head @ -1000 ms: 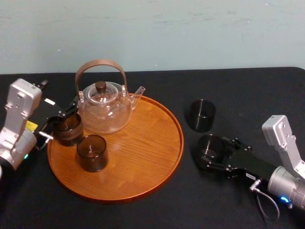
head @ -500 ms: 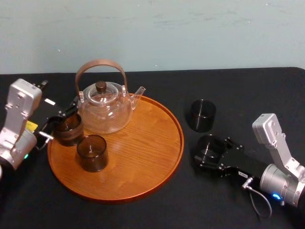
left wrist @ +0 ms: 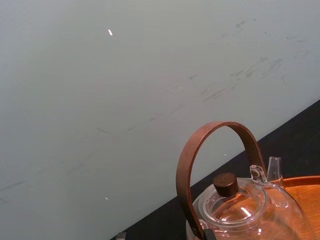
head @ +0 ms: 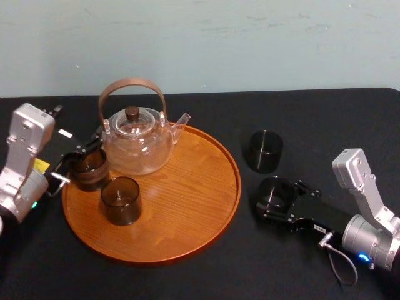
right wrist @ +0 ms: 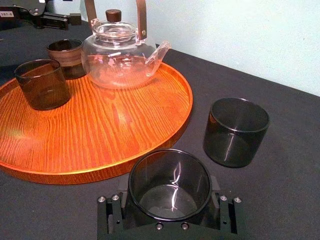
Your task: Pick up the glass from the table and place it on the tray.
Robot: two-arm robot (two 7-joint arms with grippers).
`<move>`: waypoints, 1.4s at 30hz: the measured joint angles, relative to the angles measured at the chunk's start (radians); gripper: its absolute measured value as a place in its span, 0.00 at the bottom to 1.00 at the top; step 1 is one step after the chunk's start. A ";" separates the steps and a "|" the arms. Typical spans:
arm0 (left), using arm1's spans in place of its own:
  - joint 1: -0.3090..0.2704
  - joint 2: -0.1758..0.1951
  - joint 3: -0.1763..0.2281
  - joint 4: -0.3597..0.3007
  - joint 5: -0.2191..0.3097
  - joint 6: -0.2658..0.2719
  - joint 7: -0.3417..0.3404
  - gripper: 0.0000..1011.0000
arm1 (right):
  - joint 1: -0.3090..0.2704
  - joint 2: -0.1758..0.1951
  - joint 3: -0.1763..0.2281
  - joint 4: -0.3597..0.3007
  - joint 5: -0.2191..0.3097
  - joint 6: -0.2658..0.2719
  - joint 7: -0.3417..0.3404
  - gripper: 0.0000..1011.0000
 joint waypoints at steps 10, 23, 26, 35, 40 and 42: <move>0.000 0.000 0.000 0.000 0.000 0.000 0.000 0.99 | -0.001 0.001 0.001 -0.001 0.001 -0.001 -0.001 0.89; 0.000 0.000 0.000 0.000 0.000 0.000 0.000 0.99 | 0.008 0.012 0.001 -0.032 -0.002 -0.026 0.017 0.89; 0.000 0.000 0.000 0.000 0.000 0.000 0.000 0.99 | 0.009 0.019 0.003 -0.062 -0.001 -0.029 0.026 0.89; 0.000 0.000 0.000 0.000 0.000 0.000 0.000 0.99 | 0.017 0.033 -0.019 -0.141 0.003 -0.029 0.054 0.89; 0.000 0.000 0.000 0.000 0.000 0.000 0.000 0.99 | 0.045 0.023 -0.055 -0.156 -0.004 -0.021 0.069 0.89; 0.000 0.000 0.000 0.000 0.000 0.000 0.000 0.99 | 0.058 0.015 -0.071 -0.156 -0.009 -0.018 0.074 0.89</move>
